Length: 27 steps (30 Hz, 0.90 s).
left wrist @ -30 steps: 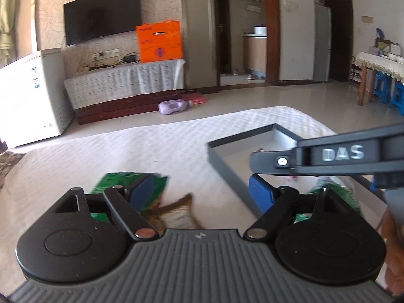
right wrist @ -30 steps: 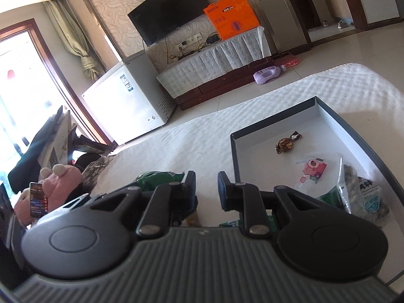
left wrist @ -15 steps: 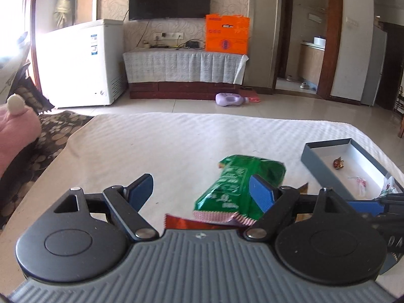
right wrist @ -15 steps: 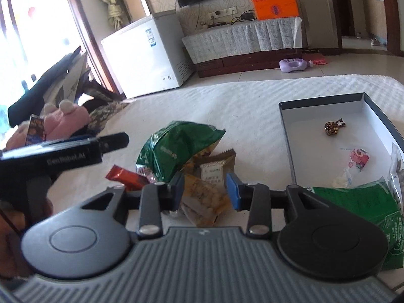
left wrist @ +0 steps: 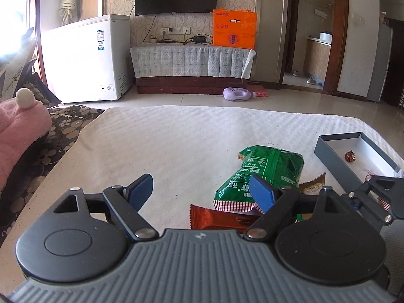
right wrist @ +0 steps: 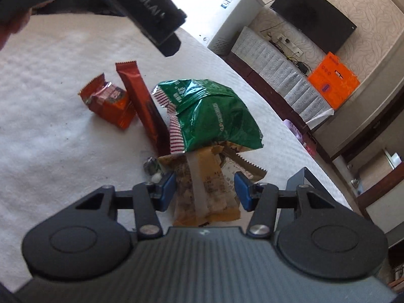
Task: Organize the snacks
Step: 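Move both tools back toward the remaining snack pile, then grasp the clear-wrapped yellow pastry with the right gripper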
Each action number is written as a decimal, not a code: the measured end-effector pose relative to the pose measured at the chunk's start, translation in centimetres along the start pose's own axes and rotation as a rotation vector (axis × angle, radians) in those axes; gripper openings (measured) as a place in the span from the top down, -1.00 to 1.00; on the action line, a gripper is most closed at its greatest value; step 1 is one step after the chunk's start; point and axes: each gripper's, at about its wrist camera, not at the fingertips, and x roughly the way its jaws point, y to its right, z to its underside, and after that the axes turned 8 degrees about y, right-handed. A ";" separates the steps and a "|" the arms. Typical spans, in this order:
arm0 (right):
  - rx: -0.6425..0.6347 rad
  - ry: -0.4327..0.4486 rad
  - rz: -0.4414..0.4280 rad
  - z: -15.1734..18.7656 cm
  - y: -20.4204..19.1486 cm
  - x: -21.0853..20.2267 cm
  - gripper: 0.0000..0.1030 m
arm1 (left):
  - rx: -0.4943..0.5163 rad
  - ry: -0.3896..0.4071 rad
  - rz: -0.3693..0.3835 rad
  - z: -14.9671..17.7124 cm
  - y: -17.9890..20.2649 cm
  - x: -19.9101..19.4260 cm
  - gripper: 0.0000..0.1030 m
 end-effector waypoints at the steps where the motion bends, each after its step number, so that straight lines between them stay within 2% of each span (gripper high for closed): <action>1: 0.003 -0.020 -0.003 0.0 0.0 0.4 -0.04 | -0.003 -0.004 -0.005 0.1 0.0 0.0 -0.68; 5: 0.099 -0.028 -0.012 0.0 1.2 -0.2 0.08 | -0.016 -0.021 -0.038 0.4 0.0 0.0 -0.68; 8: 0.202 -0.037 -0.036 0.3 2.5 -1.6 0.08 | -0.022 -0.035 -0.062 0.7 0.1 -0.4 -0.68; 12: 0.436 -0.016 -0.093 1.1 5.0 -3.7 0.09 | -0.018 -0.056 -0.072 1.4 0.7 -1.5 -0.68; 16: 0.741 0.063 -0.148 2.4 7.5 -6.3 0.09 | 0.015 -0.085 -0.071 2.6 1.3 -2.2 -0.68; 18: 0.831 0.109 -0.168 3.0 8.2 -7.5 0.09 | 0.025 -0.116 -0.071 3.4 1.5 -1.8 -0.68; 24: 0.880 0.115 -0.161 4.0 8.9 -8.6 0.09 | 0.026 -0.190 -0.082 4.9 1.9 0.9 -0.68; 27: 0.891 0.109 -0.161 4.5 9.4 -8.5 0.09 | 0.064 -0.205 -0.087 5.4 2.8 2.3 -0.68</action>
